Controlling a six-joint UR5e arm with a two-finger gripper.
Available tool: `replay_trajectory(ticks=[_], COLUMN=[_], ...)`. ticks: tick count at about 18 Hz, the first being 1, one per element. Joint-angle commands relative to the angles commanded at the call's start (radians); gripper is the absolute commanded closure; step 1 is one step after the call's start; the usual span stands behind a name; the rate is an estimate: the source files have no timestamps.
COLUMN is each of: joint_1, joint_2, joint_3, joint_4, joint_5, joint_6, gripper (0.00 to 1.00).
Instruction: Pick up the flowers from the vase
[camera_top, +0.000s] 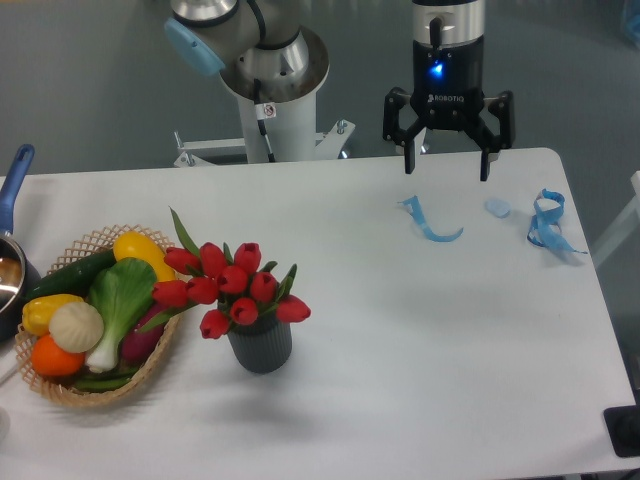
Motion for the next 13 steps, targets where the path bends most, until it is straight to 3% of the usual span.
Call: replay_trajectory(ticks=[13], joint_1=[0.002], joint_2=[-0.003], joint_3=[-0.032], joint_4=[0.0], joint_5=[-0.06], joint_6=[-0.054], gripper=[0.0])
